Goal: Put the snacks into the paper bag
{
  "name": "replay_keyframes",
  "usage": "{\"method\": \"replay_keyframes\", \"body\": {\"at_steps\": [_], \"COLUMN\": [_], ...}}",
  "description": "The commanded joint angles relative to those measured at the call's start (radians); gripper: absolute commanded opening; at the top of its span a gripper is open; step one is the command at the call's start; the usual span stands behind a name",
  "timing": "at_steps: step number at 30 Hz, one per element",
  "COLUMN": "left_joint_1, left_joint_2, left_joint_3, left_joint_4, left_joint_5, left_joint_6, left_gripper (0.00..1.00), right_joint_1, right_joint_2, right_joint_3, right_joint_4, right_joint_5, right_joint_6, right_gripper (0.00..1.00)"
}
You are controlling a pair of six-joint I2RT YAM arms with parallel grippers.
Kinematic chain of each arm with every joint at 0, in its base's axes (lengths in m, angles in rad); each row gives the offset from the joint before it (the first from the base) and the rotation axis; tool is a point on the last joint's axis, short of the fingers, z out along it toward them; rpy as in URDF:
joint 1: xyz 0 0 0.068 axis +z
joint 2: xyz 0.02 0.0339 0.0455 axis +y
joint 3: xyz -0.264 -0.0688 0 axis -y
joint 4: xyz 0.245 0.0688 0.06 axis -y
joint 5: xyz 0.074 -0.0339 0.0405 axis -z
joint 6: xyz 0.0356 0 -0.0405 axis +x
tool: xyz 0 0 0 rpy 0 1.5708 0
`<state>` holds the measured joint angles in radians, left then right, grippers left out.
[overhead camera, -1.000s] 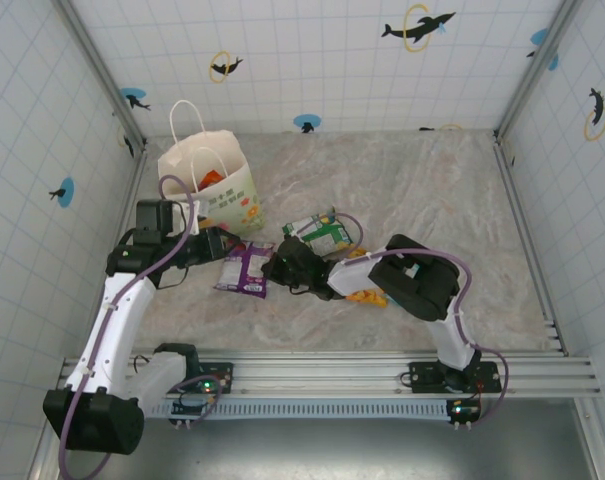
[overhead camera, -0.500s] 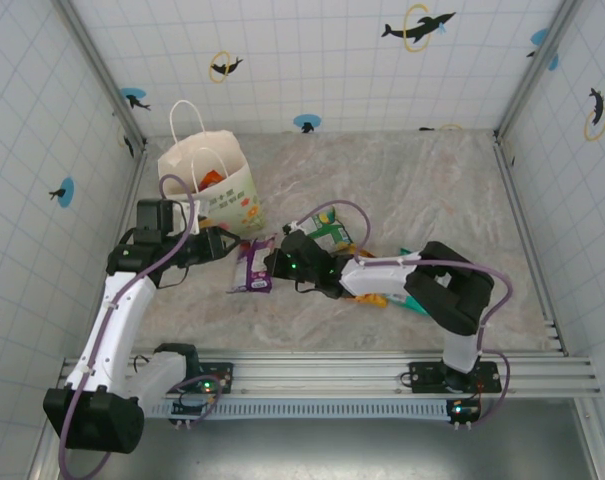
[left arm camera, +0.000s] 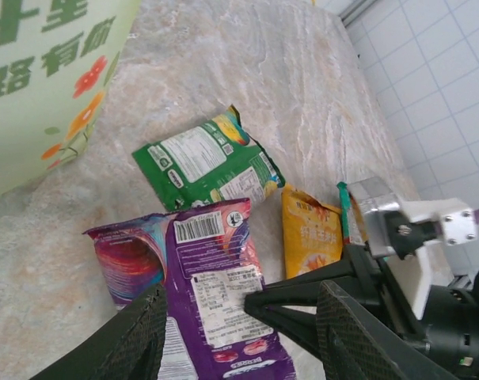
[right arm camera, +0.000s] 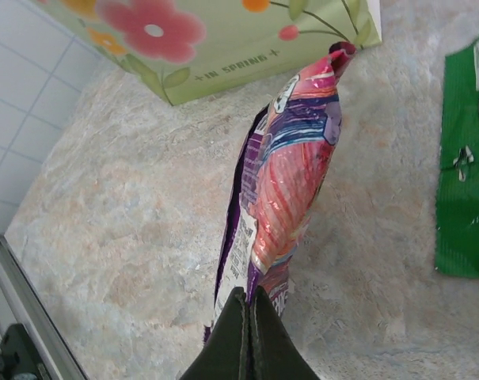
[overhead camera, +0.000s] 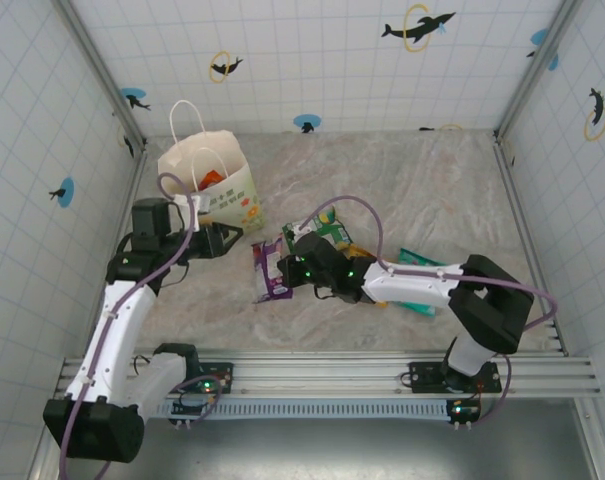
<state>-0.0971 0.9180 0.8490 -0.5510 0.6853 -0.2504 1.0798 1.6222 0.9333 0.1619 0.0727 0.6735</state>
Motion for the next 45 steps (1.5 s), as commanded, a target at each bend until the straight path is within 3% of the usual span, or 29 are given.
{"method": "replay_keyframes", "body": {"at_steps": [1,10,23,32,36,45], "left_joint_1": [-0.006,-0.006,-0.066,-0.112,-0.149,-0.203], "left_joint_2": [-0.017,-0.064,-0.068,-0.040,-0.007,0.047], "left_joint_3": [-0.035,-0.128,-0.228,-0.203,-0.160,-0.096], "left_joint_4": [0.091,0.252,0.426,0.361,0.220,0.134], "left_joint_5": [0.058,0.115,0.189,0.213,0.204,0.216], "left_joint_6": [0.000,-0.010,0.033,0.217,0.362,0.532], "left_gripper": [0.52,0.54,0.54,0.55,0.56,0.57], "right_joint_1": [0.001,-0.048,-0.197,-0.333,-0.356,-0.349], "right_joint_2": [-0.065,-0.157,-0.358,-0.451,-0.478,-0.464], "right_joint_3": [-0.004,-0.014,-0.148,-0.123,-0.098,0.010], "right_joint_4": [-0.031,-0.066,0.025,-0.125,-0.220,-0.500], "right_joint_5": [0.005,-0.045,-0.272,-0.577,-0.619,-0.593], "right_joint_6": [-0.159,-0.331,-0.480,-0.755,-0.876,-1.135], "right_gripper": [0.00,0.00,0.00,0.00,0.00,0.00]}}
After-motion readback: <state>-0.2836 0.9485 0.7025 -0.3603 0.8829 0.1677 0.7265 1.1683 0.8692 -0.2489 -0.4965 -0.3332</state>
